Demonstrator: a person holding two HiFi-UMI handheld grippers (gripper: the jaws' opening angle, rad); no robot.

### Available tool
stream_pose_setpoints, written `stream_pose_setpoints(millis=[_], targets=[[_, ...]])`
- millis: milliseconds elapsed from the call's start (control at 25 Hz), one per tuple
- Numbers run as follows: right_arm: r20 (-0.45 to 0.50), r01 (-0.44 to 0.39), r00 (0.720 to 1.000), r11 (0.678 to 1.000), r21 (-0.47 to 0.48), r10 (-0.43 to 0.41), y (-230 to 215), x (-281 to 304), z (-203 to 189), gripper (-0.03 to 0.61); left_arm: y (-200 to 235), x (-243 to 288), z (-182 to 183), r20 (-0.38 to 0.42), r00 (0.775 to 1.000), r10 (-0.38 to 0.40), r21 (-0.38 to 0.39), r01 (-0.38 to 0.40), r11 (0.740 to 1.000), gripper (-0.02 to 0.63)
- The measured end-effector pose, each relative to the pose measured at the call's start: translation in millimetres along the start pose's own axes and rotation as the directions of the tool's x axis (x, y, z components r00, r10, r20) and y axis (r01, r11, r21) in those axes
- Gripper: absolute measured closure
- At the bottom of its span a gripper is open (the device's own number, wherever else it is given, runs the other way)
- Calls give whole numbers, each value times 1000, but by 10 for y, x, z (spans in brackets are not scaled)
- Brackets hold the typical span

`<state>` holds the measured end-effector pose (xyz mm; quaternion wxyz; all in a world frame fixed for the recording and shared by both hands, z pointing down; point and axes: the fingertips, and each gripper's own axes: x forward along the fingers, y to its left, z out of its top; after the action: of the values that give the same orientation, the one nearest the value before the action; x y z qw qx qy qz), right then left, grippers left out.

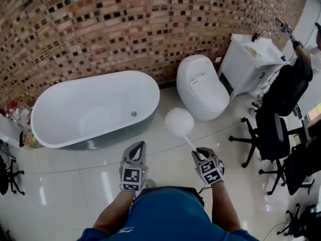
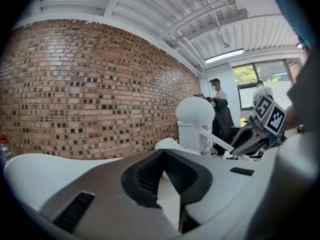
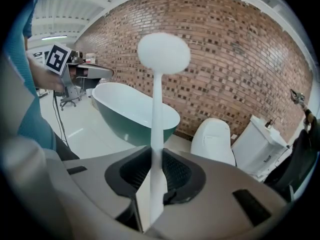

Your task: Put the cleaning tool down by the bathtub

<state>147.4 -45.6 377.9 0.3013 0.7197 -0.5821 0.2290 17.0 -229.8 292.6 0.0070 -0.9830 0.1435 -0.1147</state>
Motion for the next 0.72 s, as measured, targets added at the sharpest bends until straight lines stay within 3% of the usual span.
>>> stream_pose_setpoints(millis=[320,720], targets=[[31,-115,992,980,-162,122,517,509,687,489,783,-468,-235,-32,987,158,-38,-159,987,614],[31,-290,947,890,-352,321,807,997,946,489,1002,-752,-340,-86,933,350,-40,-354,934,614]])
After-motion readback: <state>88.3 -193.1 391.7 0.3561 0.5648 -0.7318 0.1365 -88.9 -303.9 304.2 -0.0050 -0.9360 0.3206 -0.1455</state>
